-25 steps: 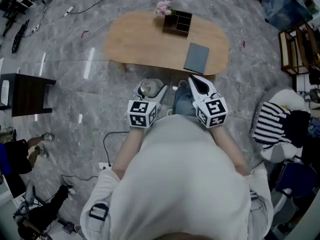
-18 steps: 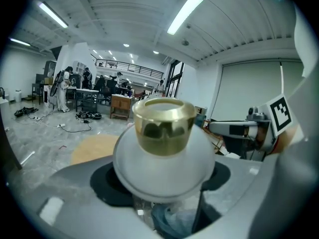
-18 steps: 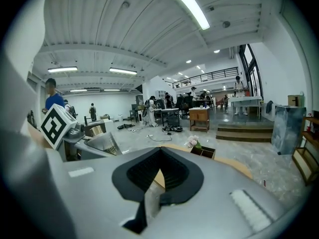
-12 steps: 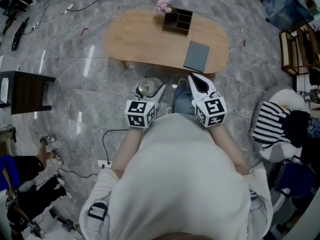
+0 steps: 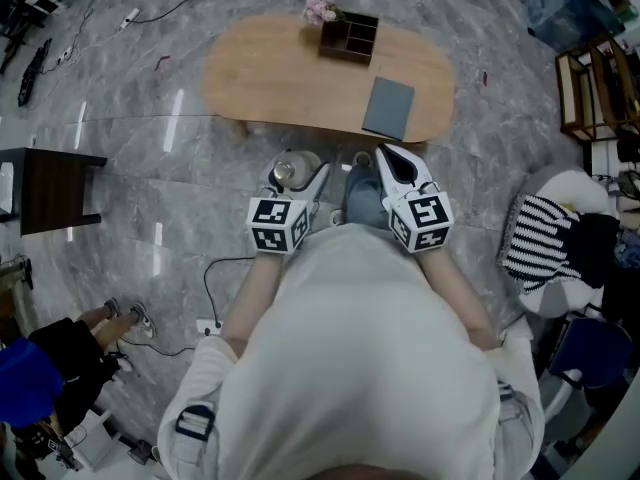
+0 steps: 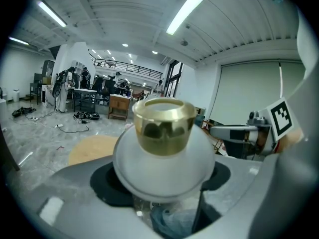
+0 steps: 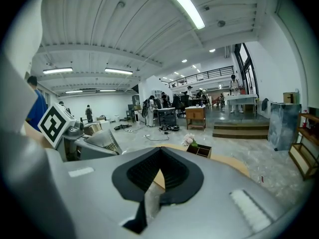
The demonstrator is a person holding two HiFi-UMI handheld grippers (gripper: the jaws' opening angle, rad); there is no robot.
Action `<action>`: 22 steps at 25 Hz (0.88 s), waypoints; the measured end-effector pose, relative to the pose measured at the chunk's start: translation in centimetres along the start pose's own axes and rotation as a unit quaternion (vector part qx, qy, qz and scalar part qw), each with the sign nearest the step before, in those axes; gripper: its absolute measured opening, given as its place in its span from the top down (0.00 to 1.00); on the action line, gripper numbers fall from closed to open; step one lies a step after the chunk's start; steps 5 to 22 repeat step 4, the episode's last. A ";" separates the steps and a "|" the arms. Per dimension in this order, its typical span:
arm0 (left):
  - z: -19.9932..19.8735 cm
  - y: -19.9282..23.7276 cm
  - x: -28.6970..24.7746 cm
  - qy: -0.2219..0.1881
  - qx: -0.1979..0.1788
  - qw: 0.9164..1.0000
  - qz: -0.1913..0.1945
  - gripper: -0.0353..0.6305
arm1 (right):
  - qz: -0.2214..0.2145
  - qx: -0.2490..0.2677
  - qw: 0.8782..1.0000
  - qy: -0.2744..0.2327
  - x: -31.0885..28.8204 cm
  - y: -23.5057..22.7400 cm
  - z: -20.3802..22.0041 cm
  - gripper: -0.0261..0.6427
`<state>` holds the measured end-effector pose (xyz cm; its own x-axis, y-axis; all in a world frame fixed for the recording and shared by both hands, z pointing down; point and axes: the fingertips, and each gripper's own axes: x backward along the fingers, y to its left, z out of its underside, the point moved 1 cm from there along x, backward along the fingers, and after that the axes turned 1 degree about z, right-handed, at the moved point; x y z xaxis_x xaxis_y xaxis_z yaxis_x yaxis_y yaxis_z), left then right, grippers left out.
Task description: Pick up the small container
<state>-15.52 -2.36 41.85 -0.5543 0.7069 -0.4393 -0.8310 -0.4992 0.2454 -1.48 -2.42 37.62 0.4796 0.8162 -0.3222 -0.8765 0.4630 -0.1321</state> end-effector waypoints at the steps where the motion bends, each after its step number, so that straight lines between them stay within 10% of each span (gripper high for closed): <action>1: 0.0 0.0 -0.1 0.000 -0.001 1.000 0.000 0.44 | 0.001 0.000 1.000 0.000 0.0 -0.1 0.1 0.97; 22: 0.0 -0.1 -0.3 0.001 -0.002 1.000 0.001 0.44 | 0.002 0.000 1.000 0.001 -0.1 -0.4 0.2 0.97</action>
